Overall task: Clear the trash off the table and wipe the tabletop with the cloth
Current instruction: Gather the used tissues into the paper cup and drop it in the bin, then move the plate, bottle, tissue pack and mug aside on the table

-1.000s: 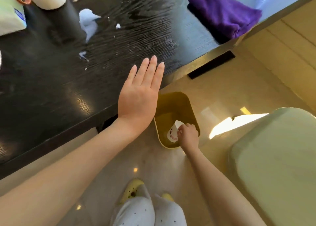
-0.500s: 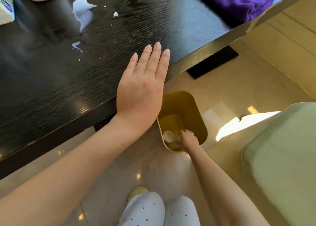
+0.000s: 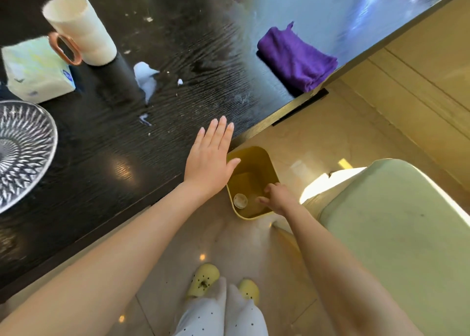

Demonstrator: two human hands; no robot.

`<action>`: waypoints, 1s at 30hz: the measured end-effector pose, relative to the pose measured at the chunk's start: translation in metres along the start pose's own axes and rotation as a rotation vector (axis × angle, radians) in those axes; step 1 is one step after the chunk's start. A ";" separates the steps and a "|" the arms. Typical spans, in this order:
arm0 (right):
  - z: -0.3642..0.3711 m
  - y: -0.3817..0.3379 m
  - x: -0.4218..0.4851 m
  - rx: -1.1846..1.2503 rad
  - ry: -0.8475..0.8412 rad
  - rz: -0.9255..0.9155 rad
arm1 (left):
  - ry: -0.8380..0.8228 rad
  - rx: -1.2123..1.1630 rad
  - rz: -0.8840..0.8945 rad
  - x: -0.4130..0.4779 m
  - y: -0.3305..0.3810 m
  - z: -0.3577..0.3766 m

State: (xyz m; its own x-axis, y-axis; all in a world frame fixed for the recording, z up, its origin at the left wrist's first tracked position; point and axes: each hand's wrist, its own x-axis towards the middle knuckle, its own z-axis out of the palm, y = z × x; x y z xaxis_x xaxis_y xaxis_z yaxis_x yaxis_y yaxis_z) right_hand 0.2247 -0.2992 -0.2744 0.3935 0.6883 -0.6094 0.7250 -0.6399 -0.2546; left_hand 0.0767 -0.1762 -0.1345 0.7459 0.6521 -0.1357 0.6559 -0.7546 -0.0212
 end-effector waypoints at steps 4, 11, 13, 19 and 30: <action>-0.041 -0.011 -0.029 -0.029 -0.027 -0.023 | -0.128 -0.034 0.008 0.002 -0.001 -0.014; -0.113 -0.035 -0.074 -0.060 -0.088 -0.073 | -0.444 -0.173 0.001 0.009 -0.008 -0.062; -0.132 -0.043 -0.085 -0.055 -0.091 -0.084 | -0.526 -0.186 -0.011 0.003 -0.010 -0.077; -0.182 -0.075 -0.124 -0.099 -0.125 -0.142 | -0.670 -0.264 -0.067 -0.024 -0.026 -0.118; -0.261 -0.196 -0.155 -0.443 -0.149 -0.388 | -0.633 -0.334 -0.168 -0.093 -0.118 -0.202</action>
State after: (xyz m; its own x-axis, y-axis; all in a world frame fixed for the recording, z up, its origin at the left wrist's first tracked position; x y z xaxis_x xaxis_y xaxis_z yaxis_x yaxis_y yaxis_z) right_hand 0.1696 -0.1909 0.0659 -0.0067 0.7673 -0.6412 0.9785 -0.1270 -0.1622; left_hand -0.0466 -0.1329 0.0804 0.4883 0.5137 -0.7054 0.8314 -0.5195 0.1972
